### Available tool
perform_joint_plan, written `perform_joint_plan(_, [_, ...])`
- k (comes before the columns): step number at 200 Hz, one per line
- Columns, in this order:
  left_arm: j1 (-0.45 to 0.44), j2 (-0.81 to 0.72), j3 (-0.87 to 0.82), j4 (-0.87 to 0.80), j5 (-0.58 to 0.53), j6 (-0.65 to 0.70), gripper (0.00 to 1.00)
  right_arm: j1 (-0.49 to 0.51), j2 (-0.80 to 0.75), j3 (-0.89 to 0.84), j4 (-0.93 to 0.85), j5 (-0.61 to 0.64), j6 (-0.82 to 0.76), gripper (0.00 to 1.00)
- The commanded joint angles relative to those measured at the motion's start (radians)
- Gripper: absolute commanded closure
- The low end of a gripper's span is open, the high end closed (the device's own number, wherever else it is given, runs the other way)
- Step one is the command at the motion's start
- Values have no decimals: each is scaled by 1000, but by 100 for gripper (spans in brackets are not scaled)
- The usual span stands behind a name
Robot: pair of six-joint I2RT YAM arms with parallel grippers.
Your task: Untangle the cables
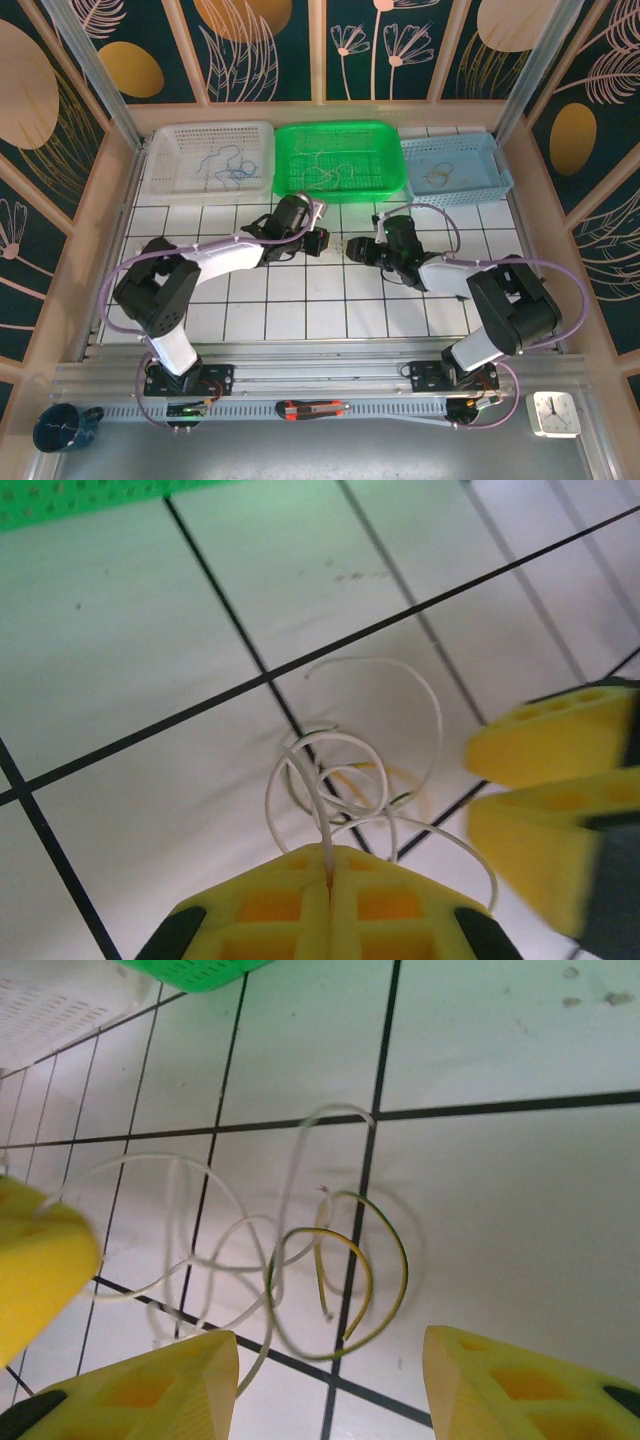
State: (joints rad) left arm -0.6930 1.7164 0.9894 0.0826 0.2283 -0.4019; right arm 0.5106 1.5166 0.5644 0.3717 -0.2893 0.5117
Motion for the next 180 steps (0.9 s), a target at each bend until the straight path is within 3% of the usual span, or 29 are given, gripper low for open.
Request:
perform_joint_plan(1, [-3, -58, -48, 51, 62, -43, 100, 12, 28, 49, 56, -16, 13, 49])
perform_joint_plan(74, [-3, -162, -98, 132, 127, -123, 100, 14, 120, 74, 115, -33, 49, 51])
perform_joint_plan(130, [-3, -269, -108, 210, 127, -201, 100, 26, 126, 17, 162, -54, 73, 80])
perform_joint_plan(180, [-3, -330, -126, 285, 108, -258, 100, 31, 72, -48, 161, -44, 78, 83])
